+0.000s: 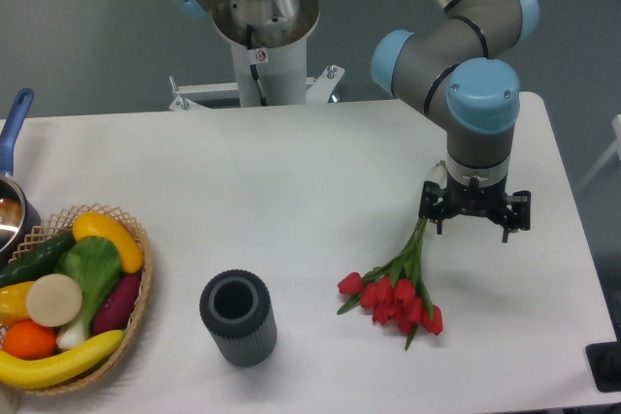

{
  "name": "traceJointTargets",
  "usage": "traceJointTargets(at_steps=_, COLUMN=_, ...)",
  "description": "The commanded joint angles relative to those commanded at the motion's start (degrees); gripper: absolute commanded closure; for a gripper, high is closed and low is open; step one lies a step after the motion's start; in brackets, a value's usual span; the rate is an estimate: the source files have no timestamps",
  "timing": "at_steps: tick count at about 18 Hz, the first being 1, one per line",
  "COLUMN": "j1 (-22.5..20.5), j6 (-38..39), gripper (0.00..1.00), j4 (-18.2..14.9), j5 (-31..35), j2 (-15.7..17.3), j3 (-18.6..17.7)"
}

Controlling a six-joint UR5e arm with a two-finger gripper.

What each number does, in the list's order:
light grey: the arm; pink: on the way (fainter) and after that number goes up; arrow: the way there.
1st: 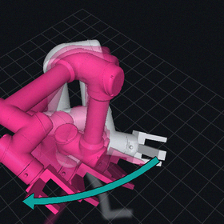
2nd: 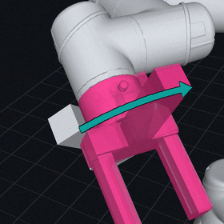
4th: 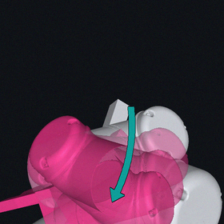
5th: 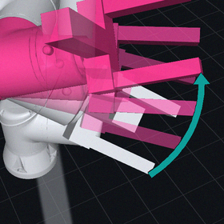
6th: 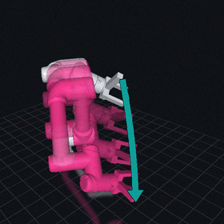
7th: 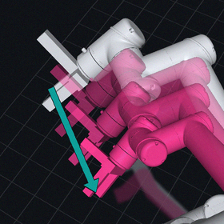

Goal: Pick up the flowers from the table
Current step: 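Lower the open gripper onto the green tulip stems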

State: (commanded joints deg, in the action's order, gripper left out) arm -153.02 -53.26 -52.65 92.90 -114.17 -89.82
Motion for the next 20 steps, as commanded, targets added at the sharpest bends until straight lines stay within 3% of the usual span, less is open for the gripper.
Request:
traceJointTargets(at_steps=8, j1=0.18, j6=0.00, gripper=0.00, j4=0.53, j5=-0.09, j2=0.17, j3=-1.22)
traceJointTargets(at_steps=12, j1=0.09, j6=0.27, gripper=0.00, j4=4.65, j5=0.09, j2=0.18, j3=-4.66)
traceJointTargets(at_steps=20, j1=0.26, j6=0.00, gripper=0.00, j4=4.57, j5=0.18, j2=-1.66, j3=-6.67)
